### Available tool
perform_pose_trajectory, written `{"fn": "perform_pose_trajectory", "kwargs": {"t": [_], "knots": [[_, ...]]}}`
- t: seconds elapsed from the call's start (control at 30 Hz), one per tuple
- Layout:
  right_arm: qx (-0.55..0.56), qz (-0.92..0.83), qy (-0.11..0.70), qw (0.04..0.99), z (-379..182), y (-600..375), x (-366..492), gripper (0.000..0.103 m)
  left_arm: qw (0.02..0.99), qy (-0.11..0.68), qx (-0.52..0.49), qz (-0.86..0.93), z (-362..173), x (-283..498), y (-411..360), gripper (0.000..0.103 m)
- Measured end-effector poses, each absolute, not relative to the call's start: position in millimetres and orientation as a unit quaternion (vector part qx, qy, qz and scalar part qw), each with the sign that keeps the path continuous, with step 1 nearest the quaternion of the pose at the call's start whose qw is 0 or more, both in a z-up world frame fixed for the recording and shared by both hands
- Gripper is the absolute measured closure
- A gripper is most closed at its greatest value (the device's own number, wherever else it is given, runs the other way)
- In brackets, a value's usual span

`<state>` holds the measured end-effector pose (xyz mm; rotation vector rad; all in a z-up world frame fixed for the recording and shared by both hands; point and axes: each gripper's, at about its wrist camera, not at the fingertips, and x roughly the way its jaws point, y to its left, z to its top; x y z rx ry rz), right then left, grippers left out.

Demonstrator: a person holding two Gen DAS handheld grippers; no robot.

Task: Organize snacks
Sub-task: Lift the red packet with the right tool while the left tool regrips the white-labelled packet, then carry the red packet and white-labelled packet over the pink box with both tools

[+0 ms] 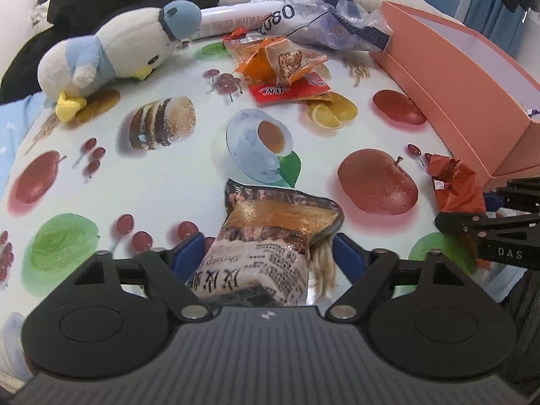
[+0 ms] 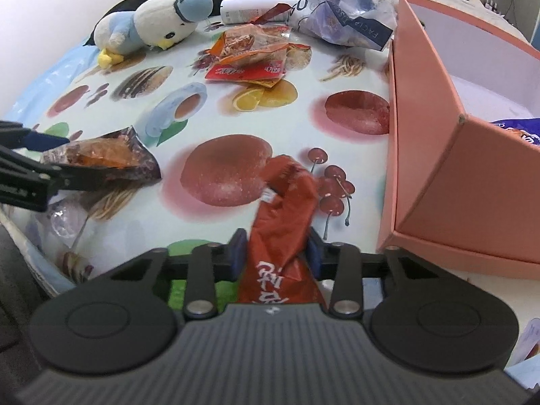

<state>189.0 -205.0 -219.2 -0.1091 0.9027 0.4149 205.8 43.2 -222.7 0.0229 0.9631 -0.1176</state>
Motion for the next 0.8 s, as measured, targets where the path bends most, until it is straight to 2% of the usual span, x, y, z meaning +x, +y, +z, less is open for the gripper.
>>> {"fn": "perform_pose_trajectory", "kwargs": {"t": [0.03, 0.1, 0.2, 0.5, 0.8], "knots": [[-0.053, 0.198, 0.433, 0.878, -218.7, -204.9, 189.3, 0.066, 0.884, 0.464, 0.013, -0.056, -224.0, 206.7, 41.4, 0.039], [-0.053, 0.197, 0.432, 0.879, -217.9, -205.0, 189.0, 0.067, 0.883, 0.466, 0.002, -0.059, -224.9, 207.3, 40.3, 0.040], [-0.046, 0.198, 0.431, 0.879, -216.0, -207.4, 185.8, 0.068, 0.887, 0.458, -0.003, -0.061, -220.5, 204.4, 35.1, 0.049], [-0.035, 0.187, 0.418, 0.888, -201.7, -214.6, 164.3, 0.068, 0.898, 0.435, -0.015, -0.057, -196.4, 180.4, 19.3, 0.052], [-0.016, 0.170, 0.382, 0.908, -160.8, -224.7, 132.7, 0.068, 0.916, 0.395, -0.046, -0.051, -143.7, 140.5, 7.2, 0.052]]}}
